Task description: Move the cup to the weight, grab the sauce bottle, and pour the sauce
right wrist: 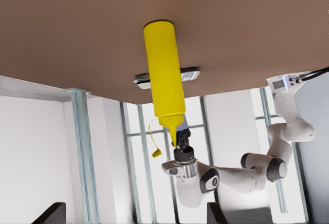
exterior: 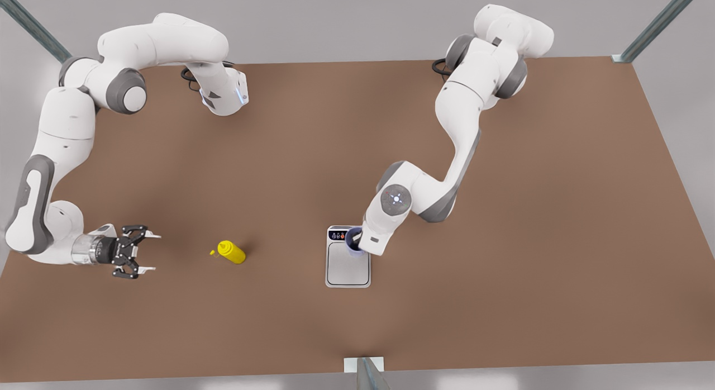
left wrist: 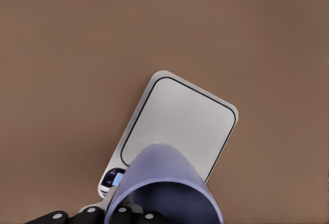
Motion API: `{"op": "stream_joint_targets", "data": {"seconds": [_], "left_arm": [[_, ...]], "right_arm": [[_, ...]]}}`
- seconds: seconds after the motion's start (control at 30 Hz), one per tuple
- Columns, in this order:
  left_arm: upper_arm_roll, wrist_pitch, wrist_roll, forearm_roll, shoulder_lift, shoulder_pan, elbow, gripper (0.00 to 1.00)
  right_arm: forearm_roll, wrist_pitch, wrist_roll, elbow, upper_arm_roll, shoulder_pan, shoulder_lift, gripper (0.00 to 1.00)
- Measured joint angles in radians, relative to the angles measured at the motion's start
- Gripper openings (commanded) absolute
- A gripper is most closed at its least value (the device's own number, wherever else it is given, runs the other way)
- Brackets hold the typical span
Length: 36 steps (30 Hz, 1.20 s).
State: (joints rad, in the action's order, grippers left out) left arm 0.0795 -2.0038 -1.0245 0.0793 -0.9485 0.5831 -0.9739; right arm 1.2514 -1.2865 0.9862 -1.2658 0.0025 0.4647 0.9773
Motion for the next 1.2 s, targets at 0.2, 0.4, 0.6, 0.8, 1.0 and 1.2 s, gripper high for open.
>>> {"op": "stream_joint_targets", "data": {"seconds": [0.2,0.4,0.6,0.8,1.0,1.2], "left_arm": [[0.006,-0.088,-0.001,-0.001,-0.035,-0.002,-0.002,0.21],[0.006,-0.110,0.001,0.002,-0.050,-0.002,-0.003,0.39],[0.008,-0.112,-0.002,0.033,-0.050,-0.009,-0.003,0.68],[0.008,-0.093,-0.029,0.059,-0.038,-0.010,-0.003,1.00],[-0.005,0.148,-0.012,0.076,0.136,-0.098,-0.006,1.00],[-0.217,0.776,0.941,-0.002,0.367,-0.244,-0.011,1.00]], "right_arm": [[-0.148,-0.155,-0.157,-0.059,0.100,0.000,-0.005,1.00],[-0.207,-0.246,-0.261,-0.165,0.186,-0.001,0.007,1.00],[-0.225,-0.333,-0.311,-0.169,0.230,-0.006,0.028,1.00],[-0.224,-0.360,-0.327,-0.174,0.276,-0.006,0.026,1.00],[-0.222,-0.359,-0.330,-0.170,0.291,-0.007,0.026,1.00],[-0.228,-0.337,-0.345,-0.188,0.333,-0.004,0.024,1.00]]}}
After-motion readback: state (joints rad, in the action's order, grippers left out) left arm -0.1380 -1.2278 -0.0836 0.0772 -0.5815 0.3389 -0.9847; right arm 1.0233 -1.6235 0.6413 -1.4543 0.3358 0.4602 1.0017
